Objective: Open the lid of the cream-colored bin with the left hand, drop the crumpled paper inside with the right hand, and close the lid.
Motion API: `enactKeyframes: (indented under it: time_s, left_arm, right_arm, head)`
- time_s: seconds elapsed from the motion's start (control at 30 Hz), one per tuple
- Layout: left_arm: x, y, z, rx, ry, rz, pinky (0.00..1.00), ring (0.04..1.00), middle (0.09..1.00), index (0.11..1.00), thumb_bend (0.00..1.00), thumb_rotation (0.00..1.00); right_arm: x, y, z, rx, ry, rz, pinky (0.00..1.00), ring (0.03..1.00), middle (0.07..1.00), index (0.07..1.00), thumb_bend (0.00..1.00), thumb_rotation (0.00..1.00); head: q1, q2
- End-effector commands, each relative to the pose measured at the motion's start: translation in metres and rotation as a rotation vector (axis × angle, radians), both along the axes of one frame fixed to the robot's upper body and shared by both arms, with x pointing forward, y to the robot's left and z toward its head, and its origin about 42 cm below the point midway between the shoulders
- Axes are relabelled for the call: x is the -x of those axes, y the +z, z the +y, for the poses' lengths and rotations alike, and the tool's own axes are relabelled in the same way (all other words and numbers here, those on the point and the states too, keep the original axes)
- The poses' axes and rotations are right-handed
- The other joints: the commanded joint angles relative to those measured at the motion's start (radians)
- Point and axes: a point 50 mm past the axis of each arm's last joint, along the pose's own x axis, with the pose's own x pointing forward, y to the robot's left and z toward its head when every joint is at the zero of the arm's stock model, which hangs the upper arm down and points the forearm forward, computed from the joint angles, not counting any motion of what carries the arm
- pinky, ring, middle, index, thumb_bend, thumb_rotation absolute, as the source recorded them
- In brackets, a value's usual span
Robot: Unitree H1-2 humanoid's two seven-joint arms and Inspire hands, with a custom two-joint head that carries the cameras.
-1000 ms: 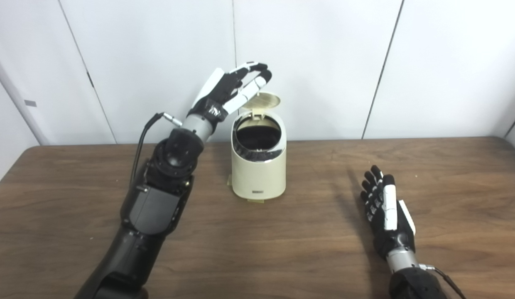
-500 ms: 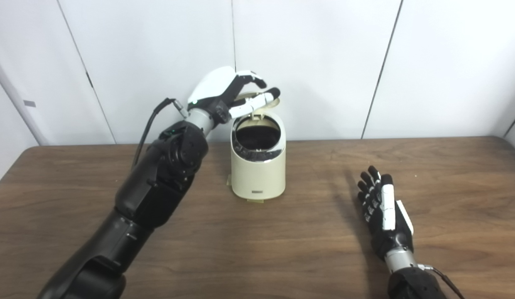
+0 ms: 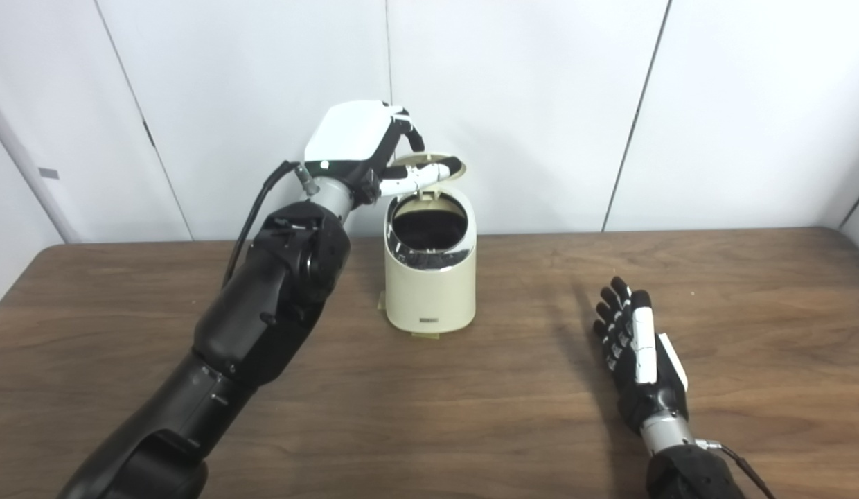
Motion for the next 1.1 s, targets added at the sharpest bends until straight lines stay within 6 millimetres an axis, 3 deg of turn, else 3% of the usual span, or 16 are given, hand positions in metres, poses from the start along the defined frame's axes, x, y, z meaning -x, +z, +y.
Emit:
enactKeyframes:
  time_s: [0.0, 0.1, 0.27, 0.87, 1.07]
  left_arm:
    - [0.003, 0.029, -0.002, 0.043, -0.038, -0.067, 0.85, 0.941, 0.895, 0.692, 0.61, 0.91]
    - [0.003, 0.027, 0.002, 0.113, -0.065, -0.036, 0.76, 0.881, 0.849, 0.659, 0.57, 0.91]
    - [0.002, 0.025, 0.007, 0.147, -0.073, -0.02, 0.73, 0.861, 0.811, 0.614, 0.54, 0.92]
    - [0.003, 0.016, 0.015, 0.065, -0.096, 0.058, 0.73, 0.866, 0.83, 0.61, 0.55, 0.95]
    - [0.006, 0.003, 0.016, 0.015, -0.103, 0.066, 0.75, 0.892, 0.848, 0.595, 0.55, 0.96]
  right_arm:
    - [-0.001, -0.001, 0.008, -0.007, 0.041, 0.042, 0.99, 0.99, 0.989, 1.0, 0.65, 1.0]
    - [-0.002, 0.0, 0.008, -0.01, 0.045, 0.049, 0.99, 0.99, 0.994, 1.0, 0.64, 1.0]
    - [-0.003, 0.0, 0.006, -0.006, 0.047, 0.057, 0.99, 0.988, 0.987, 1.0, 0.63, 1.0]
    - [-0.004, 0.001, 0.009, -0.02, 0.044, 0.063, 1.0, 0.993, 0.983, 1.0, 0.62, 1.0]
    - [-0.005, 0.002, 0.01, -0.011, 0.033, 0.063, 0.98, 1.0, 0.996, 1.0, 0.62, 1.0]
  head:
    - [-0.002, 0.001]
    - [-0.004, 0.003]
    - [-0.004, 0.004]
    - [-0.016, 0.018]
    - [-0.018, 0.021]
